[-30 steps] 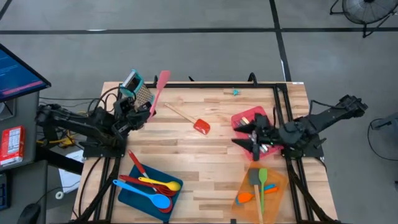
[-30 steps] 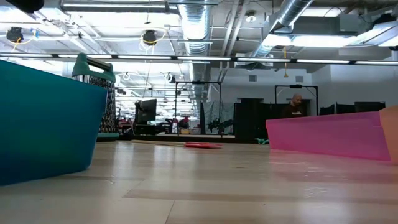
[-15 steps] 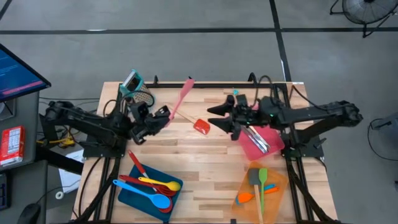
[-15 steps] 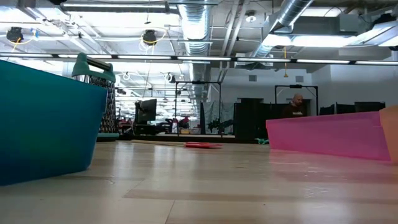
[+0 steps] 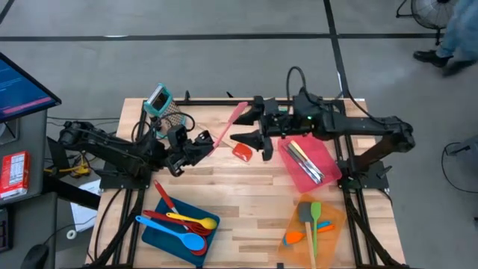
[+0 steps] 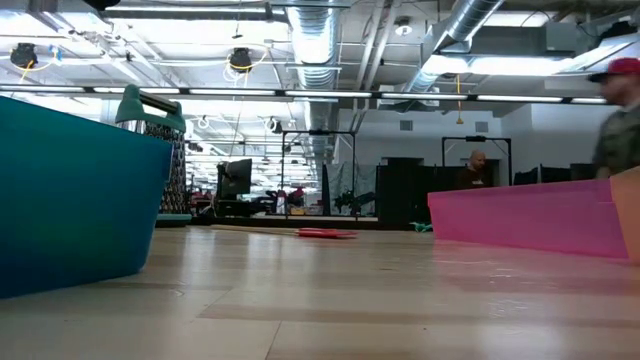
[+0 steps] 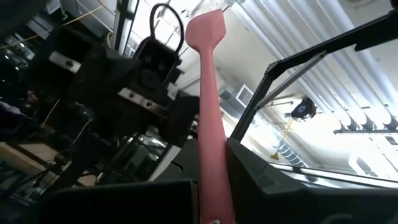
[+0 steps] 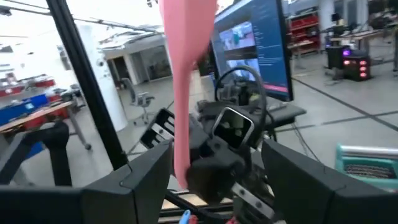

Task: Pick & Place Kitchen Items
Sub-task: Put the pink spatula into the orange bin

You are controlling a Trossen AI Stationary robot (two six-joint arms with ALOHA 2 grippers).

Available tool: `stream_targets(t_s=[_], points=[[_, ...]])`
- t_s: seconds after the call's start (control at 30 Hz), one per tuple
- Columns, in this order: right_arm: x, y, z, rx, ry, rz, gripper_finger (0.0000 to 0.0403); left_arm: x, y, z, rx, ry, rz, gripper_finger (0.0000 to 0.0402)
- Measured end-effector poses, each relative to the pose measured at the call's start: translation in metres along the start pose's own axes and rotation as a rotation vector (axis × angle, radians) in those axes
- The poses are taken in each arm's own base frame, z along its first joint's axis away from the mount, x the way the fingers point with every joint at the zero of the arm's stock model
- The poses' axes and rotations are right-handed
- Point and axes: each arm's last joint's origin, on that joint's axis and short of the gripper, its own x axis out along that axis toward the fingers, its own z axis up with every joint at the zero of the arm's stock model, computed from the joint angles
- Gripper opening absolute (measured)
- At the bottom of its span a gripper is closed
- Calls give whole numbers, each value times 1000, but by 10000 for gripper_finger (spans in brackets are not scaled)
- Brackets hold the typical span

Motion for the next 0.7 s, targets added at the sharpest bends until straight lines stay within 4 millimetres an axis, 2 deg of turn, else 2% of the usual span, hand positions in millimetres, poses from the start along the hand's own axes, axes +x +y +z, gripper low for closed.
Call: stream_targets(t_s=[0.3, 0.4, 0.53, 0.67, 0.7], points=[[25, 0, 10, -43, -4, 83, 243, 0, 0, 0, 4, 0, 0, 27], [27, 0, 13, -64, -13, 83, 225, 0, 0, 0, 5, -1, 1, 27], [26, 1, 18, -74, -26, 86, 160, 0, 0, 0, 7, -3, 5, 28], [25, 2, 21, -77, -30, 117, 35, 0, 2, 1, 15, -5, 9, 28], [24, 1, 22, -77, -28, 128, 21, 0, 2, 1, 16, -4, 7, 28]])
